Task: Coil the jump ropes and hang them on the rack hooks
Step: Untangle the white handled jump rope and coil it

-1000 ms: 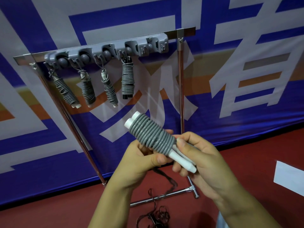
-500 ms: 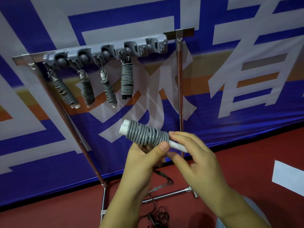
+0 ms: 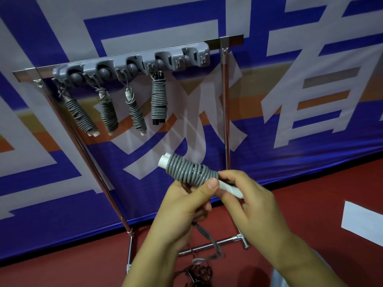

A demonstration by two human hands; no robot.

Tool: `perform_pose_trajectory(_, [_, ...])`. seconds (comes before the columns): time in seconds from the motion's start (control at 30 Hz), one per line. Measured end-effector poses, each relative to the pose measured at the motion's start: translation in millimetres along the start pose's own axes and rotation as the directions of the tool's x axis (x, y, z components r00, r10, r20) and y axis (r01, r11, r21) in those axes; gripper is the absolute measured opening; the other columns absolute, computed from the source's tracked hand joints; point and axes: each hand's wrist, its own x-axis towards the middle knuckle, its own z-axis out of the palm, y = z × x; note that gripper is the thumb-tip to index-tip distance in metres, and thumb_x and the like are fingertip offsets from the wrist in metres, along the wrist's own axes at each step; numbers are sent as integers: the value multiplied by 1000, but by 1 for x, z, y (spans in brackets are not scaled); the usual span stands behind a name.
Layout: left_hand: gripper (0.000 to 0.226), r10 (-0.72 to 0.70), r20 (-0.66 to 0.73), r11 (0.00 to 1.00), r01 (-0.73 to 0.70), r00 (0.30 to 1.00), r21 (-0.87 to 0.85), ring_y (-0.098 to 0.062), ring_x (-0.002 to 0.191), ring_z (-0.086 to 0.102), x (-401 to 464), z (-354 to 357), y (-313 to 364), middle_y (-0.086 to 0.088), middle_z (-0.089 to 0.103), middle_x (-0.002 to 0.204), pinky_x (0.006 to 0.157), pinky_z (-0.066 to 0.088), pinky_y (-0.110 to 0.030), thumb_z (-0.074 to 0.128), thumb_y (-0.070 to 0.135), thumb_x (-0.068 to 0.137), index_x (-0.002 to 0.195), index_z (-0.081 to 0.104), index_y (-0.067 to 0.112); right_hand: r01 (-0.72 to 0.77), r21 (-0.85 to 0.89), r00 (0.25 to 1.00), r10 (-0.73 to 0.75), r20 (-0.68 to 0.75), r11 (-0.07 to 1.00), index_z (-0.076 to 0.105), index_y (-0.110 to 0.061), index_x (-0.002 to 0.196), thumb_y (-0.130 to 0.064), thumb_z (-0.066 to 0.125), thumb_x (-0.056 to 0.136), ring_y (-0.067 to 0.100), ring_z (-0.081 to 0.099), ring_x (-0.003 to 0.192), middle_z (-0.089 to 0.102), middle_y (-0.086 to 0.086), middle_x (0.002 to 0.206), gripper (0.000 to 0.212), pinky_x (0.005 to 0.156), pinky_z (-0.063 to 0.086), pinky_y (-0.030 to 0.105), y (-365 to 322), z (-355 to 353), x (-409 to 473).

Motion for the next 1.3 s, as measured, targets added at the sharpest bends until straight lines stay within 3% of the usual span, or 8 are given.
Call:
perform_pose_trajectory(0.27, [46, -146, 74, 987, 151, 987, -63, -6, 45, 35, -2, -3, -1, -3, 55, 63, 45, 32, -16, 55, 31, 83, 113, 54, -3, -244, 298, 958, 278, -76, 923, 58, -47, 95, -33, 63, 84, 2, 67, 78, 67, -19, 94, 19, 66, 50, 13, 7, -8, 4])
perform_pose_trajectory(0.4, [33, -152, 121, 988, 151, 981, 24, -5, 45, 32, -7, 0, -4, -3, 53, 60, 44, 29, -14, 56, 29, 91, 97, 68, -1, -284, 417, 930, 354, -98, 863, 58, -41, 94, -2, 58, 90, 6, 69, 72, 71, -8, 85, 39, 64, 52, 14, 10, -17, 14])
perform_pose_trajectory(0.6, [18, -89, 52, 986, 80, 995, 143, -12, 42, 39, -4, -8, 1, -3, 58, 59, 36, 27, -20, 66, 26, 84, 82, 70, 9, -286, 403, 942, 333, -50, 869, 64, -49, 98, -5, 58, 91, 8, 70, 78, 71, -12, 91, 45, 68, 56, 20, 13, -18, 17])
perform_pose_trajectory(0.7, [8, -29, -32, 990, 33, 999, 135, -14, 60, 62, 1, -9, -2, -12, 72, 78, 59, 52, -21, 68, 11, 73, 81, 67, 8, -296, 371, 941, 335, -44, 880, 62, -47, 102, -4, 59, 91, 9, 69, 80, 70, -16, 94, 45, 71, 57, 22, 18, -14, 18])
perform_pose_trajectory(0.8, [11, 111, -105, 887, -51, 988, 459, -16, 75, 68, 5, -10, -8, -5, 73, 79, 74, 55, -25, 69, 5, 81, 78, 69, 16, -292, 352, 940, 334, -64, 889, 62, -47, 102, -5, 61, 90, 8, 69, 83, 70, -11, 92, 43, 71, 58, 23, 22, -12, 21])
perform_pose_trajectory(1.0, [21, 241, -330, 790, 14, 913, 613, -9, 60, 64, 28, -19, -9, 1, 67, 65, 58, 53, -23, 71, 11, 83, 68, 57, 15, -159, 222, 976, 186, -108, 962, 66, -37, 110, -20, 62, 90, 9, 66, 91, 63, -18, 102, 27, 71, 59, 30, 21, 1, 24])
perform_pose_trajectory(1.2, [37, 156, -340, 554, 202, 928, 807, -13, 38, 46, 58, -32, -20, -8, 56, 56, 46, 44, -30, 52, 34, 96, 70, 50, 8, 0, 150, 994, 16, -106, 989, 56, -29, 123, -28, 53, 92, 9, 64, 88, 58, -12, 98, 31, 69, 58, 33, 25, 18, 28])
perform_pose_trajectory(1.3, [45, -16, -322, 643, 256, 947, 721, -12, 35, 43, 62, -40, -27, -5, 53, 46, 43, 41, -27, 41, 40, 99, 79, 64, 6, -22, 168, 992, 43, -122, 986, 60, -27, 122, -22, 59, 91, 8, 64, 90, 59, -15, 95, 32, 71, 59, 35, 29, 19, 32])
